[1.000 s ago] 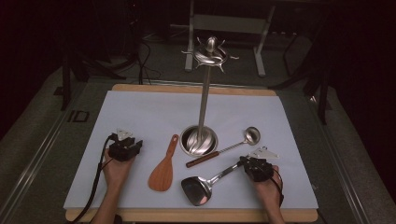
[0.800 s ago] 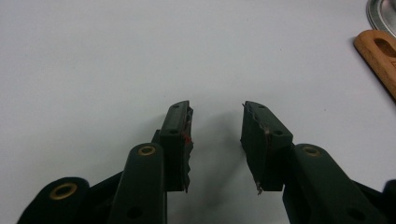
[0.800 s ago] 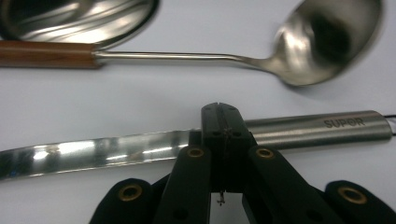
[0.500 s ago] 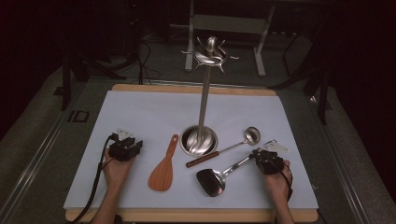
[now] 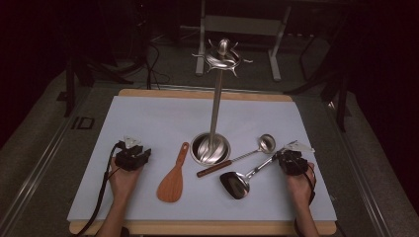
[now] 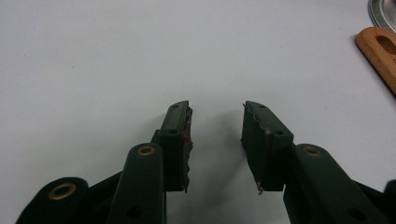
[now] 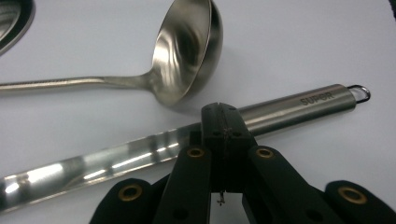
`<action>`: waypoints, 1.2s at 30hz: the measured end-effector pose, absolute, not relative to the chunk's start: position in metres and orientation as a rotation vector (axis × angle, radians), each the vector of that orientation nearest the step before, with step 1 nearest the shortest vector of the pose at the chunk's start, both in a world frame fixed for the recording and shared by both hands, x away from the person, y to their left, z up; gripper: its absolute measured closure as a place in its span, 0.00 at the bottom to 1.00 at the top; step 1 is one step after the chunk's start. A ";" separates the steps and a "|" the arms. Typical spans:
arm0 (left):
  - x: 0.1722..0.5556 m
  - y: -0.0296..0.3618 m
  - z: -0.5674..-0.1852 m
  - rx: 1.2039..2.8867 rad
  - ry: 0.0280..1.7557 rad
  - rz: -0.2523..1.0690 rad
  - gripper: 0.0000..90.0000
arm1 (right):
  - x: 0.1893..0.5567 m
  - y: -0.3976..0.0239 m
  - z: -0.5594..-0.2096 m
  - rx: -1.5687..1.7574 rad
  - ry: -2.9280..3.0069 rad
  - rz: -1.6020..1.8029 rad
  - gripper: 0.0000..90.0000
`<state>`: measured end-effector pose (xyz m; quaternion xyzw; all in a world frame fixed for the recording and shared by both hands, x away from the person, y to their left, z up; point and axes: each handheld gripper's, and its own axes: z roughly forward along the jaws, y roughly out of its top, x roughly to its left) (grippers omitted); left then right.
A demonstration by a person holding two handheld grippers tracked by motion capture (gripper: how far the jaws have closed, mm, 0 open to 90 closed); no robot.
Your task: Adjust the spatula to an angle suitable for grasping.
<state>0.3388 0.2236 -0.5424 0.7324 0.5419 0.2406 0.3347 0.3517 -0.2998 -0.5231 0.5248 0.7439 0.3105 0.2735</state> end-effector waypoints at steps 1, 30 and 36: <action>0.339 0.224 -0.542 1.912 1.414 0.628 0.69 | 0.354 -0.300 -0.523 1.418 2.005 0.842 1.00; 0.339 0.224 -0.542 1.914 1.416 0.625 0.69 | 0.321 -0.208 -0.534 1.229 2.273 0.946 1.00; 0.339 0.223 -0.542 1.917 1.415 0.626 0.69 | 0.313 -0.206 -0.531 1.221 2.326 0.931 1.00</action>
